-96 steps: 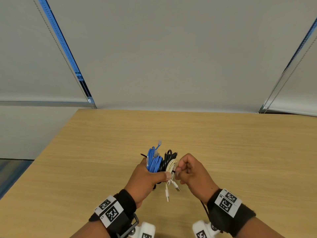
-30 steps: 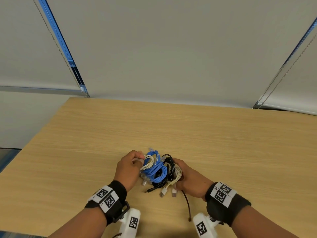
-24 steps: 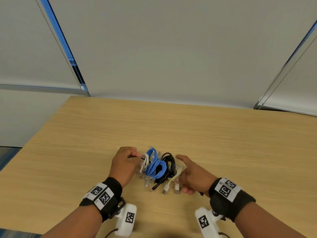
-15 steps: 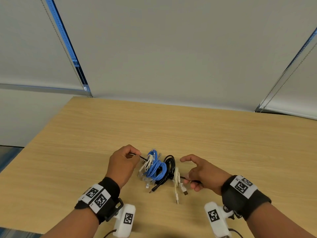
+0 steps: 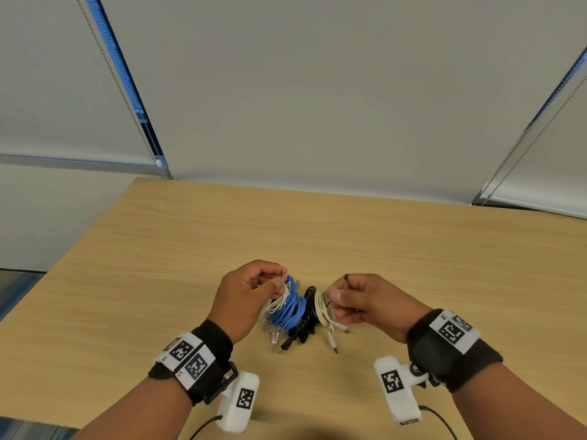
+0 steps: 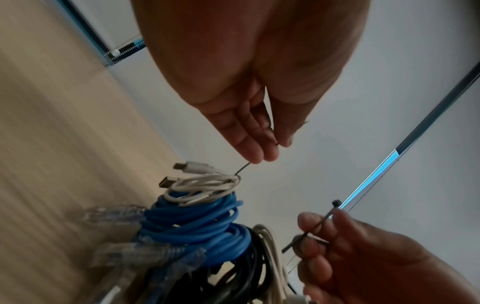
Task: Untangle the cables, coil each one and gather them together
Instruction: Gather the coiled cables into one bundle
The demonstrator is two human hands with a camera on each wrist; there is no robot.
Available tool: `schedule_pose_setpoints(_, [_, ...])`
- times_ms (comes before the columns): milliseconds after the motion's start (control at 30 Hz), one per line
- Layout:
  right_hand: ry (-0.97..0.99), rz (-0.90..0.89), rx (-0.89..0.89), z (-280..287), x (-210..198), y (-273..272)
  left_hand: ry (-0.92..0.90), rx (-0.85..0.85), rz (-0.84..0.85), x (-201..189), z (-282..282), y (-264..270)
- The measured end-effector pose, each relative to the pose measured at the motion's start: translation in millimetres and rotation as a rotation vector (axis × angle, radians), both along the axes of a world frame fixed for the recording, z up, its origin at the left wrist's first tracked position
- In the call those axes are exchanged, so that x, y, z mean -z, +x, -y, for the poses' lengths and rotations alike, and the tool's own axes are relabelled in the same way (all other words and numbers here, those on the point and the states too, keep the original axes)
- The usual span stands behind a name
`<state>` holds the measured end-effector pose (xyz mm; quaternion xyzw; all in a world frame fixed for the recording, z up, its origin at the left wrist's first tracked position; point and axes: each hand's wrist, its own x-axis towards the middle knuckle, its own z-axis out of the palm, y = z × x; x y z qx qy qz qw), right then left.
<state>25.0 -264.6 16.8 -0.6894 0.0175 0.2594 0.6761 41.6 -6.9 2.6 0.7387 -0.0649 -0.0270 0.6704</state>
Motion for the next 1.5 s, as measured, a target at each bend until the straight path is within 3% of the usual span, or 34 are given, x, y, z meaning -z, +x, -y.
schedule_pose_setpoints(200, [-0.158,0.288,0.184,-23.4,0.1,1.8,0.15,0.006,0.123,-5.1,10.7,-0.3])
schedule_pose_setpoints(467, [-0.094,0.496,0.141,-44.6,-5.5,2.1,0.227,0.013,0.168,-4.3,16.1,0.4])
schedule_pose_setpoints(700, [-0.061,0.454,0.208,-47.8,-5.7,5.7,0.236,0.008,0.172,-2.8,13.4,-1.4])
schedule_pose_setpoints(1000, [-0.21,0.5,0.167,-47.1,-3.3,9.0,0.255,0.008,0.185,-0.6,14.7,-0.4])
schedule_pose_setpoints(1500, [-0.292,0.564,0.168,-47.2,0.9,10.9,0.312,0.015,0.215,1.1,16.0,1.9])
